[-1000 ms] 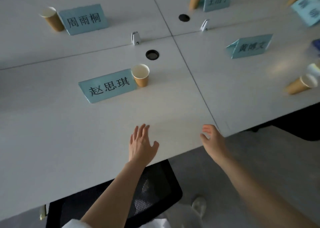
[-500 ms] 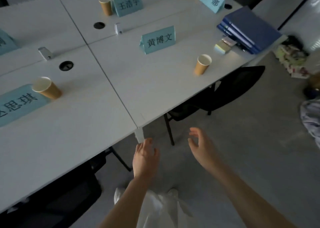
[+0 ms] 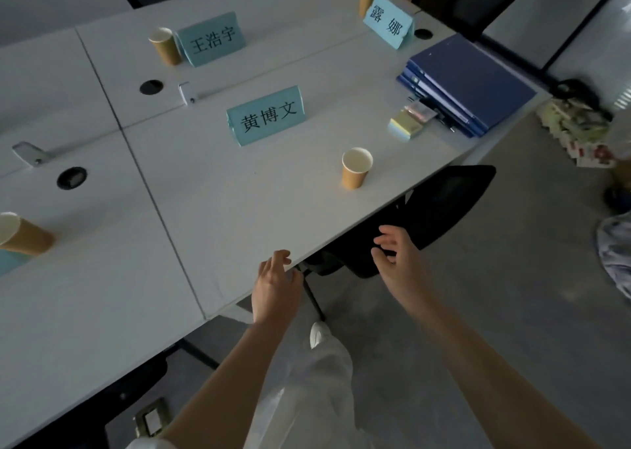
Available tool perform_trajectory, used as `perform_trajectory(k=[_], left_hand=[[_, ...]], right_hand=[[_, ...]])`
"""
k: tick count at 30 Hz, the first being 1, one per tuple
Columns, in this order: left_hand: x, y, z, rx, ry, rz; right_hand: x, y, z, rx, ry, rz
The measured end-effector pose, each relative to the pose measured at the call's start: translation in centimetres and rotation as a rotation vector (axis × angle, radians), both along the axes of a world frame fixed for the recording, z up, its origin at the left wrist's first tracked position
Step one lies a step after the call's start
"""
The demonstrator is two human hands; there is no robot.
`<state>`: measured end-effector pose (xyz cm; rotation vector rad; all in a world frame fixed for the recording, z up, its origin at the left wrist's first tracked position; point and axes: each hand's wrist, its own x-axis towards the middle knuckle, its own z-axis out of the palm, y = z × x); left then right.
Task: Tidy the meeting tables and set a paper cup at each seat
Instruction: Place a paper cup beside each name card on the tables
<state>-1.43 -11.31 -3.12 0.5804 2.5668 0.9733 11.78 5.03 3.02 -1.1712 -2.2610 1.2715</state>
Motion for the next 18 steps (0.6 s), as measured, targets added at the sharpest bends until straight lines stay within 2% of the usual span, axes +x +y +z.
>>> perform_trajectory(k=[6,12,18], left_hand=[[-3.9,7.8,-1.0,-0.062,-0.021,-0.021],[-6.4,12.0,-2.2,-0.175,-0.015,-0.044],[-8.0,15.4,-3.8,-0.346,-0.054,-0.008]], right_hand=[[-5.0,8.9,-0.4,-0.035,-0.063,0.022],[-9.6,15.6,-2.3,-0.039,-0.124,0.099],[-14.6,19.5,-4.8,0.015,-0.178,0.338]])
